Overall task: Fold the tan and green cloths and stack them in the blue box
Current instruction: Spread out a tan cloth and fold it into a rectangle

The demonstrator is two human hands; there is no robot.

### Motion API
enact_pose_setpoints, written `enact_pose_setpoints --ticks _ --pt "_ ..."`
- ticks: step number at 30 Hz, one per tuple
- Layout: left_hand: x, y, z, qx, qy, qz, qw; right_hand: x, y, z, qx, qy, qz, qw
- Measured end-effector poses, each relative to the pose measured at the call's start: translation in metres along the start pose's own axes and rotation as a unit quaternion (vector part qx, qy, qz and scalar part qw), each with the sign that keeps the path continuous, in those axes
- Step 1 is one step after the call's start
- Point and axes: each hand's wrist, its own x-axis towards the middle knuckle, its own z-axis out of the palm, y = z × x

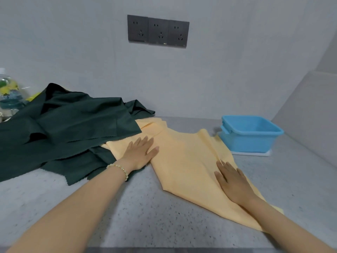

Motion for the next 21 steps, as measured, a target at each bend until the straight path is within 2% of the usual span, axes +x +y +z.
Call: enact_pose_setpoints --ticks 4,8,12,17,21 --pt "-0.002 0.02 0.007 0.073 -0.072 -0.007 0.995 0.004 -0.007 -0.009 0.03 0.008 -0.013 0.999" --pt "-0.011 0.035 0.016 0.097 -0.071 -0.011 0.993 0.032 -0.033 -0.017 0.055 0.026 -0.058 0.996" --pt "-0.019 0.044 0.004 0.114 -0.083 0.041 0.989 0.06 -0.037 -0.016 0.006 -0.011 -0.038 0.999" --pt "-0.011 0.041 -0.015 0.101 0.029 0.08 0.991 0.055 -0.017 -0.004 -0.024 -0.061 -0.03 0.997" --pt "-0.002 0.038 -0.002 0.065 0.016 0.041 0.997 0.032 -0.001 -0.002 -0.006 -0.042 -0.034 0.999"
